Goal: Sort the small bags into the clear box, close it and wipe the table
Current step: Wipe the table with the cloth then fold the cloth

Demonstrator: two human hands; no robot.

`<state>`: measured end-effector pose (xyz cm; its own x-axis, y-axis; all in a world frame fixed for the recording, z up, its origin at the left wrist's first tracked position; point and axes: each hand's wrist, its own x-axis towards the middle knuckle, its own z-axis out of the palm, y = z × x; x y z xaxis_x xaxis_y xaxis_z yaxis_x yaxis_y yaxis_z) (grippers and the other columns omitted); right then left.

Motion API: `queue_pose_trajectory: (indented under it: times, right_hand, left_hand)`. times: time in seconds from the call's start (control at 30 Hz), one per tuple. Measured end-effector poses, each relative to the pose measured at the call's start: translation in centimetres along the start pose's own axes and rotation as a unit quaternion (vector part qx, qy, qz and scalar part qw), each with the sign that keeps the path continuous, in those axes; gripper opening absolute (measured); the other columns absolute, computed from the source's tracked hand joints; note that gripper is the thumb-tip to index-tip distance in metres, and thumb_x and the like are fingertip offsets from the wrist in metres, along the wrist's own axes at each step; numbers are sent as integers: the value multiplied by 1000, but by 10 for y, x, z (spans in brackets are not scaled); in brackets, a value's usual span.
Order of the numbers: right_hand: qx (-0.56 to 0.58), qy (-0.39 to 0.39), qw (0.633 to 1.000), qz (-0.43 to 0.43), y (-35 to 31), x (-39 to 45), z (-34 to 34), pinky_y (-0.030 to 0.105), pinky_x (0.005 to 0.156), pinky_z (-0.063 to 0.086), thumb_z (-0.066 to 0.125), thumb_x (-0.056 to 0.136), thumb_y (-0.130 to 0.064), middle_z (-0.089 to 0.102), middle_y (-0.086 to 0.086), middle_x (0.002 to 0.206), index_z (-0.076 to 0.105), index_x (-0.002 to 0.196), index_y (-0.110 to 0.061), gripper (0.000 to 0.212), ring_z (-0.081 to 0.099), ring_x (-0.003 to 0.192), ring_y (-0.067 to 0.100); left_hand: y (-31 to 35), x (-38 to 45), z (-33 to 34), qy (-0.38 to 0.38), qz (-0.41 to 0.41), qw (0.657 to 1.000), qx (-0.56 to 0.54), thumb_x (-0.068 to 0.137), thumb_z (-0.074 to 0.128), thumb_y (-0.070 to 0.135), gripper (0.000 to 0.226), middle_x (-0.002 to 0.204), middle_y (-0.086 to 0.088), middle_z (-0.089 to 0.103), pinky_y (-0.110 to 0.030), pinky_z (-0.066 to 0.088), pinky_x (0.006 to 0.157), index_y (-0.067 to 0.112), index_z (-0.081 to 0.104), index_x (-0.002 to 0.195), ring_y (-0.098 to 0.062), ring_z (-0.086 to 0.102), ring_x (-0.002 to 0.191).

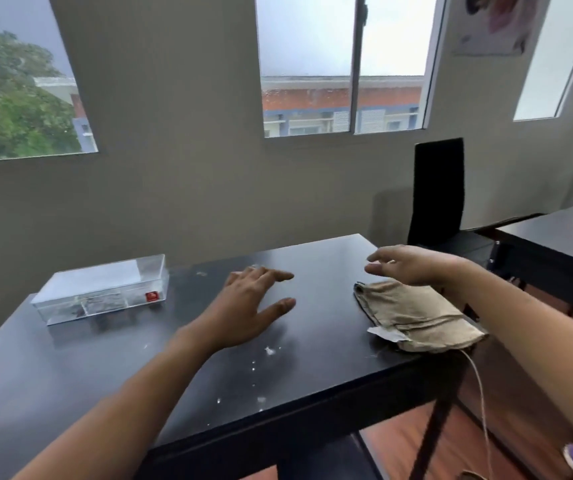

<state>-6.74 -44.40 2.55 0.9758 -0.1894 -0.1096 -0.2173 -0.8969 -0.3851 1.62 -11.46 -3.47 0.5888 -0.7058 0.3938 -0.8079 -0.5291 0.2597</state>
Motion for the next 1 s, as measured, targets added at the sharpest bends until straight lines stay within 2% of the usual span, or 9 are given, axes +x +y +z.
queue_pose_trajectory:
  times: [0.2, 0.27, 0.33, 0.37, 0.5, 0.6, 0.77, 0.93, 1.0]
  right_hand:
    - [-74, 3, 992, 103, 60, -21, 8, 32, 105, 42, 72, 86, -60, 55, 7, 147, 48, 148, -14, 82, 53, 133, 25]
    - [-64, 24, 991, 112, 67, -23, 15, 32, 85, 48, 74, 81, -65, 69, 6, 120, 66, 118, -15, 63, 63, 108, 22]
    - [-45, 57, 990, 121, 69, -24, 19, 31, 62, 42, 76, 77, -66, 68, 2, 83, 68, 83, -15, 53, 61, 77, 17]
    - [-39, 71, 989, 126, 68, -26, 20, 31, 58, 40, 77, 77, -66, 66, 1, 77, 67, 77, -13, 53, 59, 72, 17]
    - [5, 86, 988, 131, 64, -33, 25, 29, 82, 50, 81, 78, -57, 69, 2, 114, 70, 112, -11, 58, 65, 108, 21]
    - [67, 100, 984, 135, 64, -41, 29, 27, 73, 45, 85, 77, -51, 69, -1, 107, 71, 106, -17, 47, 65, 101, 17]
    - [177, 117, 977, 8, 59, -40, 38, 19, 61, 45, 83, 85, -25, 65, -11, 72, 67, 88, -20, 18, 59, 70, 5]
    - [307, 42, 942, -131, 23, -53, 16, 14, 63, 48, 70, 94, -1, 66, -11, 69, 59, 105, -2, 16, 58, 66, 2]
    - [348, 34, 924, -154, 7, -56, 8, 17, 66, 51, 70, 95, -4, 71, -3, 78, 60, 107, 0, 17, 64, 74, 6]
  left_hand:
    - [65, 55, 38, -81, 8, 997, -8, 95, 44, 70, 64, 144, 9, 58, -41, 29, 116, 37, 36, 150, -17, 46, 137]
    - [83, 69, 53, -115, -37, 992, -42, 94, 47, 70, 69, 146, 5, 57, -44, 29, 117, 35, 33, 152, -21, 44, 139]
    - [100, 79, 67, -138, -82, 985, -60, 95, 48, 67, 72, 148, 0, 55, -43, 27, 115, 30, 33, 154, -25, 40, 141]
    - [107, 82, 73, -144, -89, 984, -47, 96, 48, 65, 72, 150, -2, 53, -43, 26, 114, 26, 34, 154, -27, 38, 142]
    - [120, 92, 86, -126, -94, 987, -18, 92, 59, 59, 80, 152, -2, 52, -45, 26, 115, 18, 34, 156, -28, 40, 142]
    - [116, 96, 84, -133, -128, 980, -78, 87, 69, 56, 81, 136, 7, 65, -46, 35, 115, 21, 39, 154, -23, 53, 133]
    - [105, 88, 78, -106, -118, 983, -94, 81, 68, 67, 62, 116, 14, 71, -47, 40, 109, 38, 56, 134, -17, 58, 122]
    - [90, 76, 50, -76, -123, 982, -121, 73, 59, 78, 62, 125, 6, 59, -48, 41, 108, 45, 56, 125, -17, 54, 121]
    - [83, 67, 25, -77, -106, 967, -220, 76, 63, 71, 49, 106, 10, 64, -46, 50, 96, 32, 62, 105, -12, 61, 100]
